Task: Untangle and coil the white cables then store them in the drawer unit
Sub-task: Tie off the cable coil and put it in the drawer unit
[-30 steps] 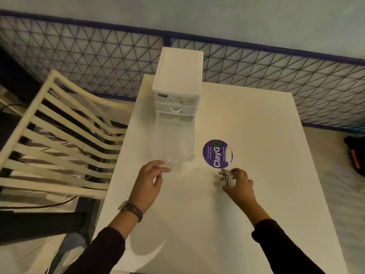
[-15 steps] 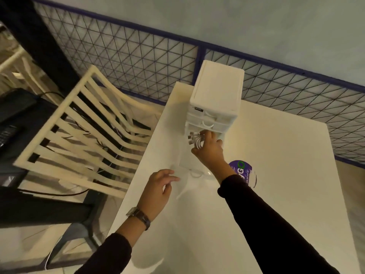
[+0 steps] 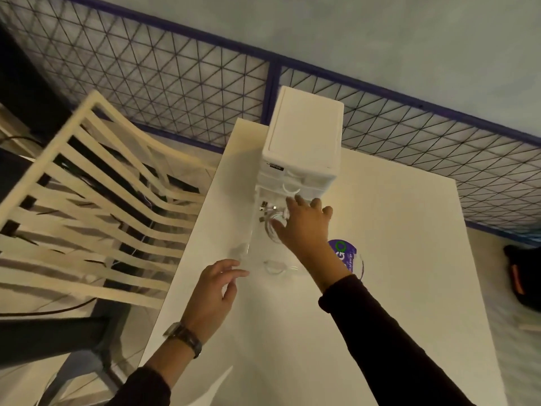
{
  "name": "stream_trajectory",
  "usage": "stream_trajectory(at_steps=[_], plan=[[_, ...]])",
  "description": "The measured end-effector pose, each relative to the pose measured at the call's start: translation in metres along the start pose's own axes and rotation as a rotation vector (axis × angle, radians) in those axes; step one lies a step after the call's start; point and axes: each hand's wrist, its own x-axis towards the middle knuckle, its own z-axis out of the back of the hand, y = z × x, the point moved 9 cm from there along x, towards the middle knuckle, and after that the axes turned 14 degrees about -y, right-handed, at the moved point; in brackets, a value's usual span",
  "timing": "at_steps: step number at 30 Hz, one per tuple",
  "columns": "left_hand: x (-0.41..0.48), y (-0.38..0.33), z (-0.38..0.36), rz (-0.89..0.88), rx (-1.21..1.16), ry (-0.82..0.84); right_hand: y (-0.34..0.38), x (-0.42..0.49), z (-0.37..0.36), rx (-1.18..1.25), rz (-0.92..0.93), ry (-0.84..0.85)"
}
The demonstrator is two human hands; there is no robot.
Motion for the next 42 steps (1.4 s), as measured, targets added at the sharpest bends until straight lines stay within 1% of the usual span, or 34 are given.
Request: stream_trajectory(at_steps=[2,3,4,5,6,7,10,12,16,21,23,27,31,33,38,42], plan=[[0.005,0.002,-0.003,0.001,-0.039,-0.018,-0.008,0.014,0.049,0.128,0.019,-0.295],[0.008,0.003,-0.005,0.003,-0.048,-0.026,-0.015,0.022,0.068,0.203,0.022,-0.412],[0.012,0.004,-0.007,0.009,-0.052,-0.031,-0.023,0.033,0.080,0.260,0.022,-0.481],[0.015,0.005,-0.010,0.021,-0.056,-0.029,-0.031,0.045,0.085,0.297,0.019,-0.503],[0.018,0.005,-0.014,0.036,-0.065,-0.022,-0.037,0.059,0.085,0.317,0.019,-0.481],[0.021,0.006,-0.018,0.055,-0.073,-0.012,-0.041,0.073,0.079,0.326,0.029,-0.422],[0.027,0.010,-0.027,0.088,-0.098,0.021,-0.042,0.095,0.044,0.317,0.090,-0.150],[0.029,0.012,-0.031,0.102,-0.102,0.032,-0.042,0.096,0.025,0.301,0.122,-0.044],[0.036,0.017,-0.028,0.163,-0.176,-0.064,-0.042,0.097,0.023,0.311,0.115,-0.054],[0.052,0.028,-0.023,0.258,-0.270,-0.119,-0.041,0.096,0.023,0.277,0.132,-0.061],[0.062,0.029,-0.020,0.257,-0.286,-0.137,-0.041,0.098,0.022,0.272,0.130,-0.061],[0.077,0.023,-0.021,0.127,-0.258,-0.112,-0.046,0.106,0.021,0.280,0.114,-0.055],[0.079,0.014,-0.019,-0.077,-0.183,-0.165,-0.048,0.108,0.019,0.286,0.106,-0.046],[0.078,0.010,-0.024,-0.141,-0.141,-0.168,-0.047,0.108,0.019,0.288,0.101,-0.040],[0.074,0.016,-0.036,-0.125,-0.129,-0.157,-0.045,0.108,0.017,0.295,0.083,-0.041],[0.085,0.019,-0.031,-0.112,-0.145,-0.157,-0.043,0.104,0.017,0.302,0.073,-0.024]])
